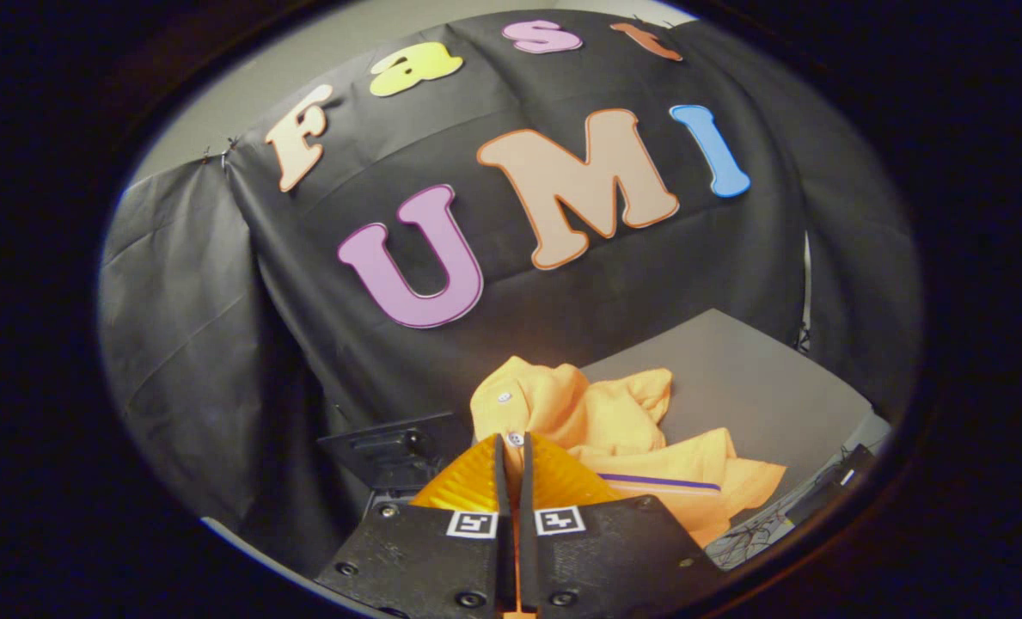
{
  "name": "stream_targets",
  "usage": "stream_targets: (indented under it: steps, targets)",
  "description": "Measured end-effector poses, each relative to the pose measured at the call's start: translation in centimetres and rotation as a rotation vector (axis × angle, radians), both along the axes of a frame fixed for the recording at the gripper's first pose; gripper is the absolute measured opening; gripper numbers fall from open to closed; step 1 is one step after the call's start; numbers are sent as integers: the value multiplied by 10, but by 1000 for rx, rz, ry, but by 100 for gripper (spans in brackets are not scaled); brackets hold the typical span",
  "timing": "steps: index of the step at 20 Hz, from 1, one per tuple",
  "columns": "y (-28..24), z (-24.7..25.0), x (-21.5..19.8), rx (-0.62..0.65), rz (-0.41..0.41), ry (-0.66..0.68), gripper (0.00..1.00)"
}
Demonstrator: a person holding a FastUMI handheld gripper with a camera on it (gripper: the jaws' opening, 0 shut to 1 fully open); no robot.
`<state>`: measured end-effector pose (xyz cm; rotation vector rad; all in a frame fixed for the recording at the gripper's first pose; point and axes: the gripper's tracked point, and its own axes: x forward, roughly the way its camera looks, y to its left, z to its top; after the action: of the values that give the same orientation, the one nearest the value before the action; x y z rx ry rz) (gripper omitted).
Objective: Put the clothes into the washing machine and then close the washing machine lid.
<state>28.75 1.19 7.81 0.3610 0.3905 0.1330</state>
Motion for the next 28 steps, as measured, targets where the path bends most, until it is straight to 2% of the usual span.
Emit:
stream_targets:
  steps: [2, 5, 7, 10, 15, 18, 21, 24, 28]
  targets:
    - [22, 9, -1, -5, 30, -17, 2]
    - [45, 25, 2, -8, 18, -59, 2]
    - [72, 33, 0, 4, 40, -92, 2]
    - [107, 59, -3, -48, 68, -226, 2]
    - [173, 87, -7, 4, 122, -364, 1]
    - [203, 78, -9, -33, 158, -368, 2]
    - [222, 67, -7, -72, 156, -417, 1]
    - [236, 36, -3, -116, 171, -402, 1]
    - [243, -12, 5, -124, 152, -354, 2]
